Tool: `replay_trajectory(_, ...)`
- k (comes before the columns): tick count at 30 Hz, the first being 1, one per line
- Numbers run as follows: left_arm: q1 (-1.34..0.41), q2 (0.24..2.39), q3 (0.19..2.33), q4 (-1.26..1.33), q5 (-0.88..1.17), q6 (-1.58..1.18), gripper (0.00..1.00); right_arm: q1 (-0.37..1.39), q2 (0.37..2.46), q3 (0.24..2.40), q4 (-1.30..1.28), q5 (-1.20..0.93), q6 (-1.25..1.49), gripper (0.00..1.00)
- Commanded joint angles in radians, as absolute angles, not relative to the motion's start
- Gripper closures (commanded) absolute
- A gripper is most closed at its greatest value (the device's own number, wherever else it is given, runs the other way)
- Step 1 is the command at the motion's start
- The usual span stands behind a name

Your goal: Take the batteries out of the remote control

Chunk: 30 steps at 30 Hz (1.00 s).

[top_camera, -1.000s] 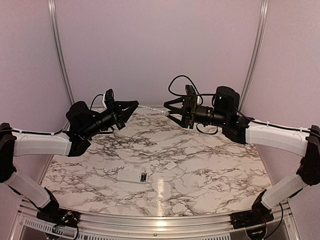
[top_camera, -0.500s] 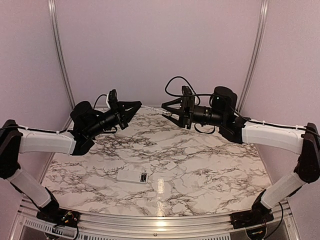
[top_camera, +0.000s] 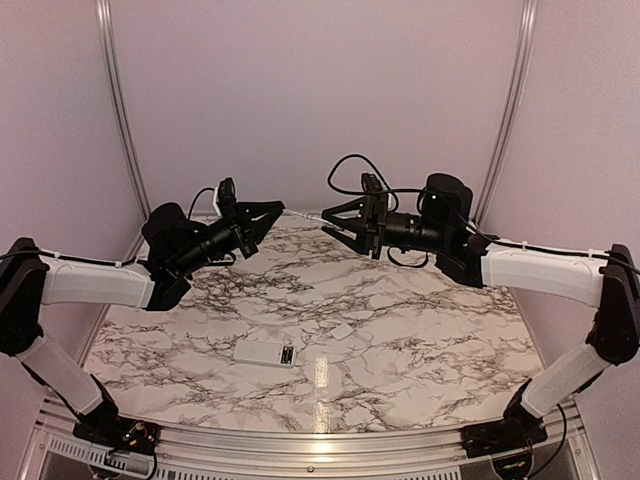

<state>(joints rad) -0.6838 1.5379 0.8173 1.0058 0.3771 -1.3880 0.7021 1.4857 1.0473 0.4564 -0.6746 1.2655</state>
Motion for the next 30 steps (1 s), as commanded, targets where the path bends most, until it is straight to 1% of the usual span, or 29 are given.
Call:
replay_trajectory(1, -0.689, 1.549, 0.821, 1.022, 0.388, -1.374, 1.0, 0.698, 1.505, 1.084, 0.48, -0.693, 1.269, 0.69)
replay_trajectory(13, -0.689, 1.549, 0.806, 1.031, 0.387, -1.36, 1.0, 0.698, 1.515, 1.091, 0.48, -0.703, 1.26, 0.87)
replay_trajectory(18, -0.69, 1.547, 0.793, 1.04, 0.387, -1.361, 1.0, 0.697, 1.513, 1.094, 0.482, -0.703, 1.258, 0.87)
replay_trajectory(22, -0.69, 1.539, 0.787, 1.039, 0.387, -1.361, 1.0, 0.698, 1.512, 1.1, 0.474, -0.7, 1.256, 0.76)
replay_trajectory(25, -0.69, 1.532, 0.776, 1.04, 0.387, -1.361, 1.0, 0.698, 1.511, 1.1, 0.474, -0.695, 1.254, 0.73)
replay_trajectory(27, -0.69, 1.527, 0.77, 1.038, 0.384, -1.361, 1.0, 0.697, 1.511, 1.101, 0.474, -0.693, 1.254, 0.73)
replay_trajectory(30, -0.69, 1.517, 0.759, 1.037, 0.38, -1.36, 1.0, 0.698, 1.511, 1.103, 0.474, -0.692, 1.251, 0.76)
